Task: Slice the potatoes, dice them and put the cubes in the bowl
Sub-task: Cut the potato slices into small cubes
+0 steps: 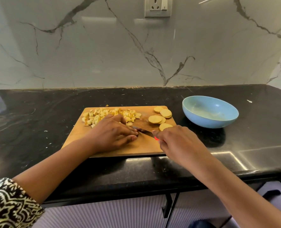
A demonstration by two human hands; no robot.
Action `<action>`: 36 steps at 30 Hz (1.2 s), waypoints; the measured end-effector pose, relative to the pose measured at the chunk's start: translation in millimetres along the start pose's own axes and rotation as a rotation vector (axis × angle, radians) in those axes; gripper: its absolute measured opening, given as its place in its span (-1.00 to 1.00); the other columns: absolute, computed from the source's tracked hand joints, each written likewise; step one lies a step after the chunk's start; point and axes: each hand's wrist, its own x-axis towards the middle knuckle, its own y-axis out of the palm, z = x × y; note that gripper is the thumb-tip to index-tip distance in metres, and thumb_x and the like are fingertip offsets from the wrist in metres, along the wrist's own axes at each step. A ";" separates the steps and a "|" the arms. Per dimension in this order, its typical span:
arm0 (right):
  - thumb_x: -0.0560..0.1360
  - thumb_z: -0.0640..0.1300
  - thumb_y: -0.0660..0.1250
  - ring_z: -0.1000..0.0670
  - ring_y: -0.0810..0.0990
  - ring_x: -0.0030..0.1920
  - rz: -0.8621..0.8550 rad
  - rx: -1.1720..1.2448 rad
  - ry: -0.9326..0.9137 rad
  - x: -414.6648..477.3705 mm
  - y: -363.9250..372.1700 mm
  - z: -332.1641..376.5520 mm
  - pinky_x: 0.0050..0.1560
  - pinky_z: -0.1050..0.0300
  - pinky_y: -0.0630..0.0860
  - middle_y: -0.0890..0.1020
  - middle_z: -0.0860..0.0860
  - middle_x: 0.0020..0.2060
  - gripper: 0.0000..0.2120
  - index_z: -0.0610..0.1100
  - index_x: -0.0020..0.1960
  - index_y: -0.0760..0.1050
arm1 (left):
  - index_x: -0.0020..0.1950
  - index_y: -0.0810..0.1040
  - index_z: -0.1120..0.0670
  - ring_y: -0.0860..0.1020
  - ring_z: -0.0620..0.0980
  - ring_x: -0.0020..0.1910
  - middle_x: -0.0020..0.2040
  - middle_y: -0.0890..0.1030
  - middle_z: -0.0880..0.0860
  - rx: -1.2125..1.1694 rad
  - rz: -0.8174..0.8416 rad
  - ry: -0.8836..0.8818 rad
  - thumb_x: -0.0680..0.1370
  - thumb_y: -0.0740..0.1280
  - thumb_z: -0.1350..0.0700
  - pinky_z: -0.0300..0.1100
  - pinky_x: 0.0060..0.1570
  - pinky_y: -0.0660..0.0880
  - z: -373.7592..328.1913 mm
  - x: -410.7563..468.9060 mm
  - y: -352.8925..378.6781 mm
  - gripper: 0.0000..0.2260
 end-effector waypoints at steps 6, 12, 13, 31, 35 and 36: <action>0.64 -0.11 0.13 0.07 0.51 -0.17 0.068 0.000 -0.036 -16.6 -4.6 -1.1 -0.14 0.11 0.53 0.56 0.07 -0.11 -0.57 0.08 0.49 0.24 | 0.23 0.55 -0.18 0.45 -0.14 0.05 0.14 0.60 -0.25 0.042 0.035 -0.024 0.53 -0.16 -0.38 0.02 -0.05 0.46 -0.7 -1.0 -0.5 -0.40; 0.58 -0.02 0.23 0.09 0.58 -0.16 0.087 0.054 0.022 -36.8 -31.4 -21.1 -0.12 0.18 0.52 0.66 0.09 -0.08 -0.67 0.20 0.32 0.47 | 0.21 0.57 -0.19 0.41 -0.19 0.01 0.15 0.57 -0.29 -0.077 0.051 -0.094 0.50 -0.03 -0.37 -0.02 0.01 0.45 1.9 -0.6 1.6 -0.48; 0.57 -0.01 0.24 0.09 0.59 -0.15 0.086 0.068 0.030 -37.3 -32.9 -23.5 -0.13 0.19 0.52 0.66 0.11 -0.08 -0.68 0.21 0.30 0.48 | 0.19 0.58 -0.19 0.42 -0.19 -0.01 0.13 0.59 -0.27 -0.129 0.026 -0.106 0.50 0.04 -0.34 -0.04 0.00 0.46 2.4 -0.5 3.2 -0.53; 0.60 -0.06 0.21 0.12 0.55 -0.13 -0.031 0.142 0.139 -12.7 1.9 -13.1 -0.12 0.20 0.53 0.63 0.11 0.02 -0.64 0.15 0.38 0.42 | 0.15 0.61 -0.13 0.41 -0.14 0.10 0.15 0.57 -0.16 0.037 -0.003 -0.282 0.55 0.26 -0.15 -0.16 0.04 0.32 -10.7 17.7 4.0 -0.75; 0.61 -0.03 0.18 0.12 0.55 -0.12 -0.065 0.132 0.159 -17.5 3.5 -9.5 -0.12 0.22 0.53 0.62 0.11 0.01 -0.63 0.17 0.40 0.37 | 0.11 0.61 -0.14 0.43 -0.13 0.14 0.13 0.58 -0.16 0.058 -0.039 -0.287 0.54 0.27 -0.16 -0.15 0.07 0.31 -12.7 16.6 3.4 -0.77; 0.62 -0.02 0.17 0.12 0.55 -0.11 -0.076 0.128 0.167 -20.9 4.1 -7.9 -0.11 0.21 0.53 0.62 0.11 0.00 -0.63 0.17 0.41 0.35 | 0.10 0.61 -0.13 0.43 -0.13 0.15 0.13 0.58 -0.16 0.065 -0.048 -0.296 0.54 0.27 -0.16 -0.15 0.08 0.30 -13.5 16.1 3.4 -0.77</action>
